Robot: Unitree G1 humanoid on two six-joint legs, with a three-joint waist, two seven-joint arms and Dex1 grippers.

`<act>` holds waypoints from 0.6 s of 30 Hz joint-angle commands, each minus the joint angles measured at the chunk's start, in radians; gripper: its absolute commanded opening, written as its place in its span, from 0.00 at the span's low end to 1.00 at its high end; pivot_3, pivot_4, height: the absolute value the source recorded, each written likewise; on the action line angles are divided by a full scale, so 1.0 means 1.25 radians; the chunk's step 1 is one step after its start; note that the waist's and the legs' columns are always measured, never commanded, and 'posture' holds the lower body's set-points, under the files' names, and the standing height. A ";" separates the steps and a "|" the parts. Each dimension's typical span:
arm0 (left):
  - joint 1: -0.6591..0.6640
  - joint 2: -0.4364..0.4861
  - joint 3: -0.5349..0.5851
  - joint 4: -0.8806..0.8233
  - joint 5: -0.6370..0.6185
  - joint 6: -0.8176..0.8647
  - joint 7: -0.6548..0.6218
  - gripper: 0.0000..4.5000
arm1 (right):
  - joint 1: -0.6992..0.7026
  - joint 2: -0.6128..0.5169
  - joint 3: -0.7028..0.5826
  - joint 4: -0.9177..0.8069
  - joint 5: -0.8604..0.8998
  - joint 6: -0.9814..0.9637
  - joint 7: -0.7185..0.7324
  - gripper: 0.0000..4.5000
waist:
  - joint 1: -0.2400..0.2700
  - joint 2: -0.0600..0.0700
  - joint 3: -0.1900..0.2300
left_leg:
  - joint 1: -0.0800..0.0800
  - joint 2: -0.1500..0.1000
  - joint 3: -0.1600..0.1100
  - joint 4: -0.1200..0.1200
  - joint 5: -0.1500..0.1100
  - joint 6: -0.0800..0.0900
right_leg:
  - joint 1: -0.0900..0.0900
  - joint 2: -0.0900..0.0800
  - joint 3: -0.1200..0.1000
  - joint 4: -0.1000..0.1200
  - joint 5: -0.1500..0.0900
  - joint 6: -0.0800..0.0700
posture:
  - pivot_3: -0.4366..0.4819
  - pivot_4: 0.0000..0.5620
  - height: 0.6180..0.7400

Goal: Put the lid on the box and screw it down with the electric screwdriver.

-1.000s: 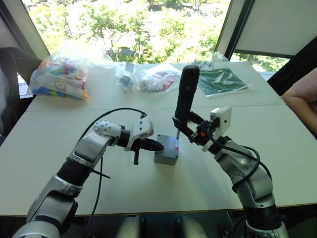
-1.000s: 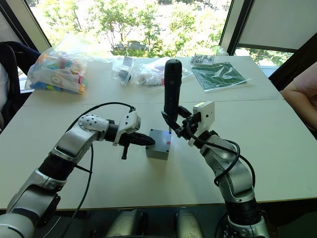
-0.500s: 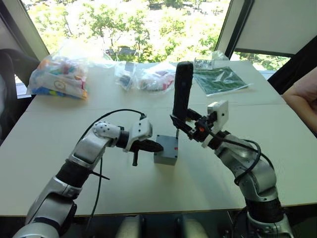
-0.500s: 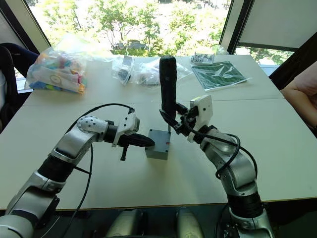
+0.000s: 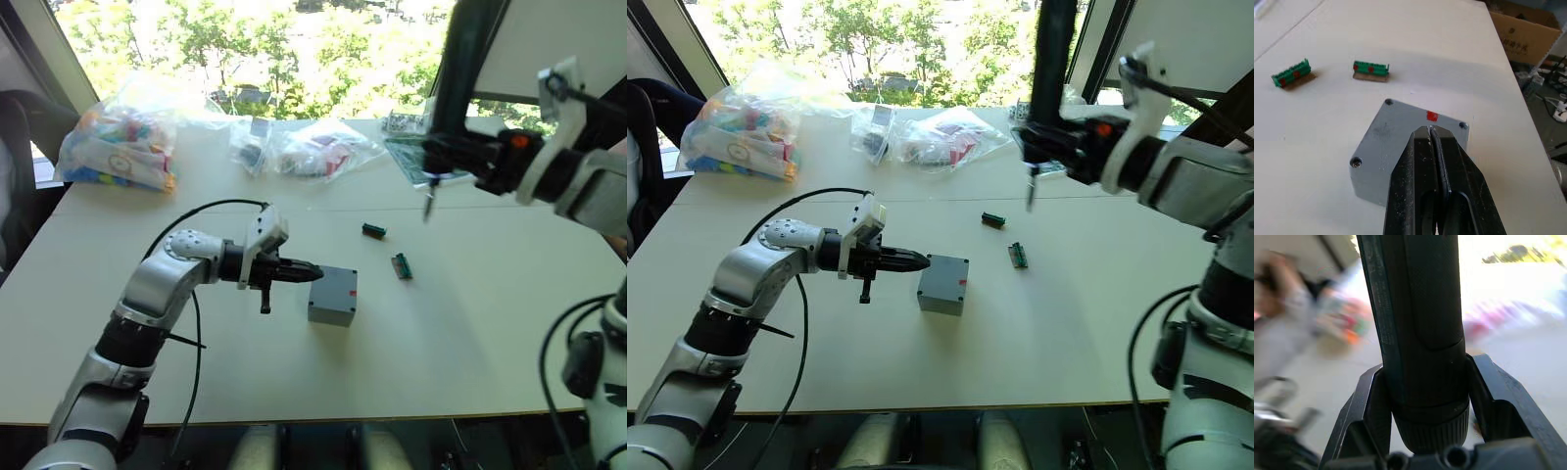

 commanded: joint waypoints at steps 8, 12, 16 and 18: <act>0.096 0.023 0.008 -0.136 -0.036 0.036 0.052 0.00 | 0.078 -0.027 0.055 0.253 0.095 0.120 -0.124 0.39 | -0.007 0.006 0.004 | -0.010 0.003 0.002 0.001 0.001 -0.001 | -0.014 0.006 0.002 0.006 0.002 0.003 | 0.48 0.27 1.00; 0.148 0.025 0.016 -0.184 -0.050 0.055 0.093 0.00 | 0.097 -0.043 0.130 0.279 0.194 0.120 -0.188 0.39 | -0.008 0.007 0.005 | -0.009 0.002 0.003 0.003 0.001 -0.001 | -0.012 0.006 0.002 0.008 0.002 0.004 | 0.48 0.27 1.00; 0.179 0.031 0.022 -0.205 -0.047 0.056 0.120 0.00 | 0.112 -0.043 0.157 0.290 0.289 0.120 -0.271 0.39 | -0.005 0.006 0.006 | -0.009 0.002 0.002 0.003 0.001 -0.001 | -0.011 0.006 0.002 0.007 0.002 0.004 | 0.48 0.27 1.00; 0.184 0.034 0.027 -0.208 -0.051 0.060 0.127 0.00 | 0.117 -0.041 0.158 0.294 0.322 0.120 -0.308 0.39 | -0.004 0.006 0.006 | -0.010 0.002 0.002 0.003 0.001 -0.001 | -0.011 0.006 0.002 0.007 0.002 0.004 | 0.48 0.27 1.00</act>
